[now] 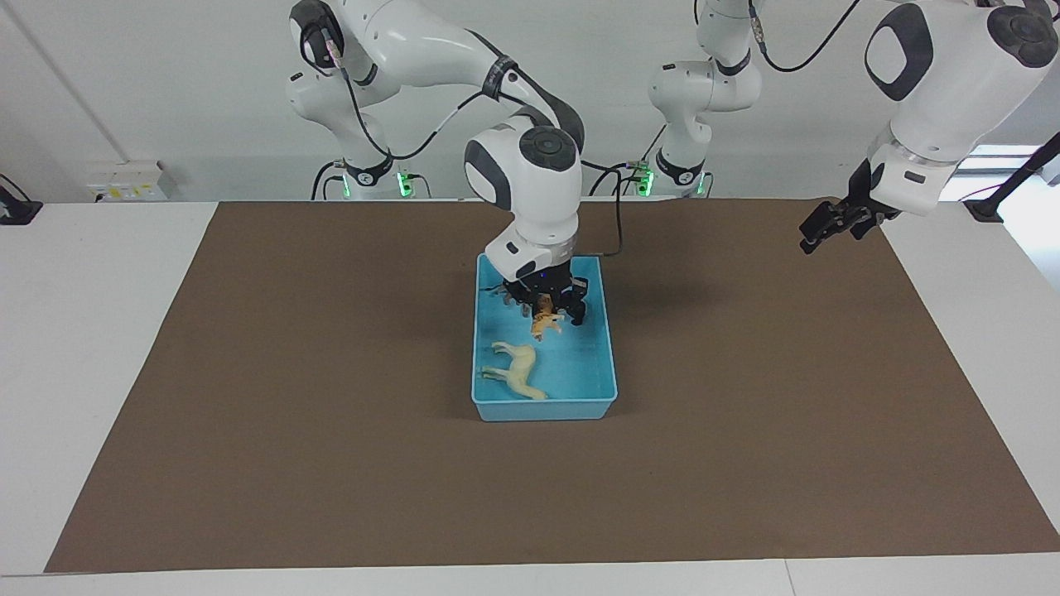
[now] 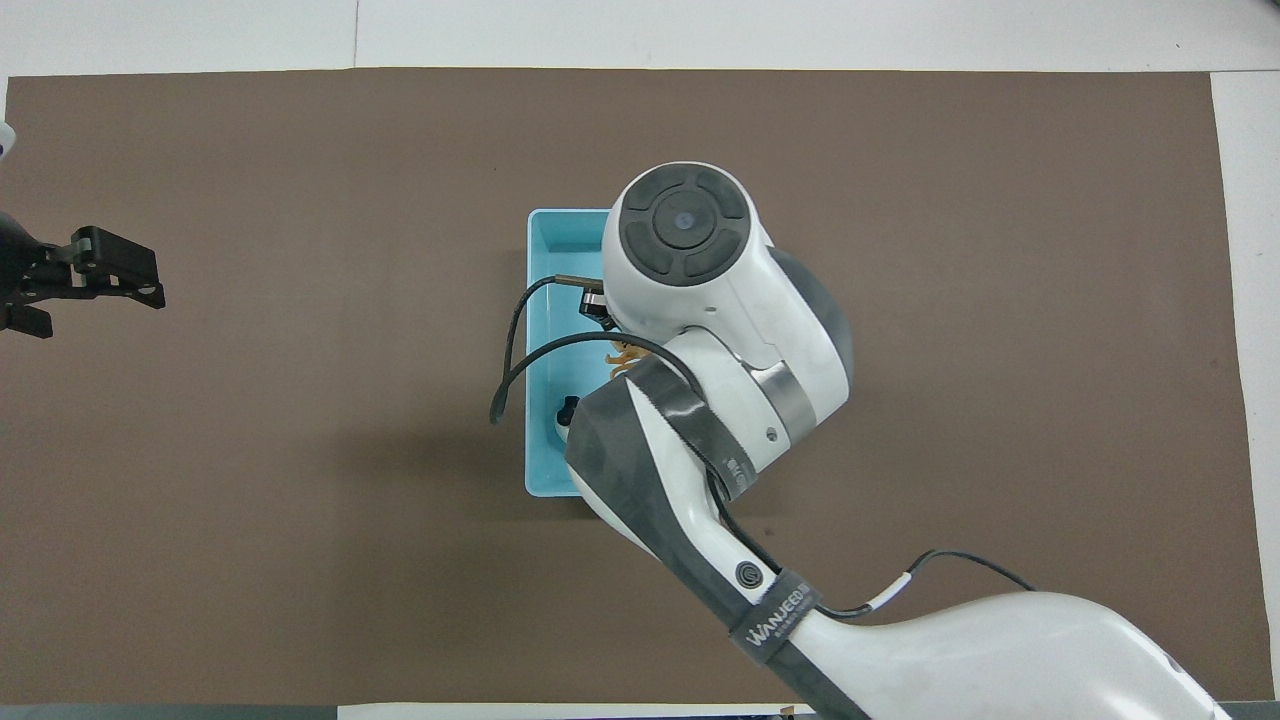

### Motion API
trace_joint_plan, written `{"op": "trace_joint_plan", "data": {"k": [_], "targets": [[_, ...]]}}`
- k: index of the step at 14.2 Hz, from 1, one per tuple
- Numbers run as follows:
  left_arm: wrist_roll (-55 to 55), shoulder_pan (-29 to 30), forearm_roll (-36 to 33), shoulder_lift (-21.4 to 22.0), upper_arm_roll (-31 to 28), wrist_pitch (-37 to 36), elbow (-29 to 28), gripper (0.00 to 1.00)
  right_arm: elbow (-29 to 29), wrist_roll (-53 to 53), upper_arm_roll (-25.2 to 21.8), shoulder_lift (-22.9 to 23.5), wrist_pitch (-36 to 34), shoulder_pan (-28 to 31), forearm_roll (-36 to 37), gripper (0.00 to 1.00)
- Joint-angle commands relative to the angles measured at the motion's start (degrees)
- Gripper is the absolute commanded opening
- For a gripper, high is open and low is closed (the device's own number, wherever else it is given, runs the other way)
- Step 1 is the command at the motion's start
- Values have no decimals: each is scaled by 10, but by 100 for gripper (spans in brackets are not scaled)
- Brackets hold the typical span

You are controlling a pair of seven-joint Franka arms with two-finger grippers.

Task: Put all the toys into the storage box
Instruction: 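Carry the tan deer into the box with the right gripper and release it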

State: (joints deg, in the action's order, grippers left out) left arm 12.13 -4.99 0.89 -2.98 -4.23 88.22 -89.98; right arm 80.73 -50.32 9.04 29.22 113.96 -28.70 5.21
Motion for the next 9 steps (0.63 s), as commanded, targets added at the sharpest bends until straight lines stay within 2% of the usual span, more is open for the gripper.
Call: {"op": "trace_joint_plan", "data": {"k": [1, 6, 9], "targets": [[-18, -13, 10, 22, -13, -1, -24, 100, -24, -7, -1, 36, 17, -13, 12, 0], [-61, -17, 10, 33, -12, -18, -27, 100, -23, -6, -1, 71, 79, -13, 15, 0], [-70, -27, 10, 31, -19, 16, -31, 100, -23, -6, -1, 88, 101, -10, 26, 0]]}}
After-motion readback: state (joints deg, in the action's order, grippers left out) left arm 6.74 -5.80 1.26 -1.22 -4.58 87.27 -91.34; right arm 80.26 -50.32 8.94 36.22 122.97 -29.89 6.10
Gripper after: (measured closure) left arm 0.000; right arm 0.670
